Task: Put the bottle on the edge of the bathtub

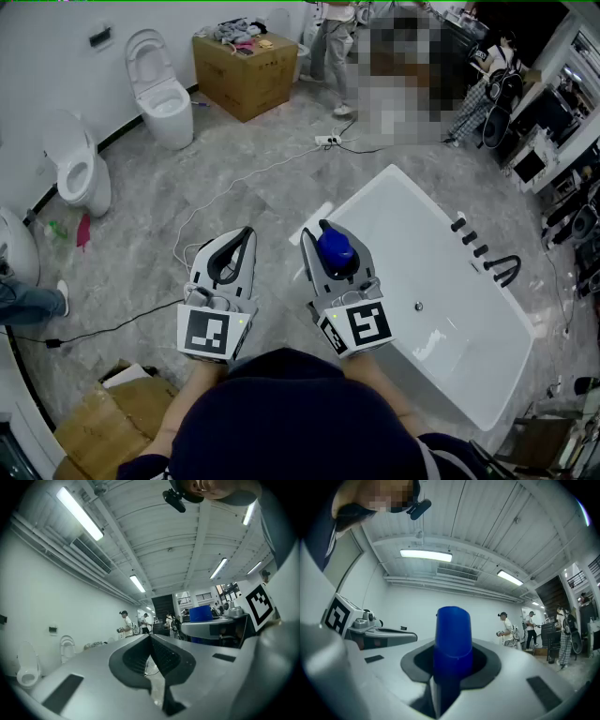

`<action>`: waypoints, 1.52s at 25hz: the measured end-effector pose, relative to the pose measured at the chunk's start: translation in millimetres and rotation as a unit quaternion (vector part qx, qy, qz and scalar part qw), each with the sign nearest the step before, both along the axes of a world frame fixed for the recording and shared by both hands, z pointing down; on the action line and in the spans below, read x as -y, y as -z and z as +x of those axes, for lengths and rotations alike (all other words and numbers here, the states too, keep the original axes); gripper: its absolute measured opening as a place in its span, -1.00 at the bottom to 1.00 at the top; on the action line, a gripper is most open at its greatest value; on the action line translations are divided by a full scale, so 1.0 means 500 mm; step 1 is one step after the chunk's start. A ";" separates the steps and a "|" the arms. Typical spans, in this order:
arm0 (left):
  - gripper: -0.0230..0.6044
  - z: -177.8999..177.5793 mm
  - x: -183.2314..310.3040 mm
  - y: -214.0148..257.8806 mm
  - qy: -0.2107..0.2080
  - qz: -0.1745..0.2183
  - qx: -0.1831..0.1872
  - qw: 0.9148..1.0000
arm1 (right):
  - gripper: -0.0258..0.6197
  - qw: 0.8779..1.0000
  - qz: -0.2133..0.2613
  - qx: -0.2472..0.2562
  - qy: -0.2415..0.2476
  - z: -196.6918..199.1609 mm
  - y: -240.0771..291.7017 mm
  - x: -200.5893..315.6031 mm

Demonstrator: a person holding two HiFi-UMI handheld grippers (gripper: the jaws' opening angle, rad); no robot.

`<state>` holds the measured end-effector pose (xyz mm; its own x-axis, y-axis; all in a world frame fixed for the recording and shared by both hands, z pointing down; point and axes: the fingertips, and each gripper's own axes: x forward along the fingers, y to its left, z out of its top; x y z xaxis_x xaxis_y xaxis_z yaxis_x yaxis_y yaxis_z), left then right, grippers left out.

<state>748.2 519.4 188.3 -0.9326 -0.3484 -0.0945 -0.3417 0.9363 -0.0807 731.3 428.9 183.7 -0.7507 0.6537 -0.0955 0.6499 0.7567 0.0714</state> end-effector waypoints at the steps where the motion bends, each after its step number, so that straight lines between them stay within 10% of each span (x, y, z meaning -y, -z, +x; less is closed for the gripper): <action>1: -0.85 -0.005 0.004 -0.002 0.003 -0.002 0.001 1.000 | -0.55 1.000 0.000 0.000 0.002 -0.005 -0.003 0.005; 18: -0.85 -0.133 0.012 -0.062 0.037 -0.005 -0.021 0.999 | -0.54 0.999 0.004 -0.016 -0.036 -0.154 -0.068 0.089; 38: -0.85 -0.706 -0.086 -0.047 -0.085 -0.003 -0.010 0.996 | -0.54 0.989 -0.004 -0.015 -0.147 -0.704 -0.069 0.008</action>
<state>395.3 562.3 212.0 -0.8615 -0.5024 -0.0735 -0.4972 0.8641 -0.0784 379.3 424.7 217.9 -0.9111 0.4052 -0.0754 0.4025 0.9141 0.0485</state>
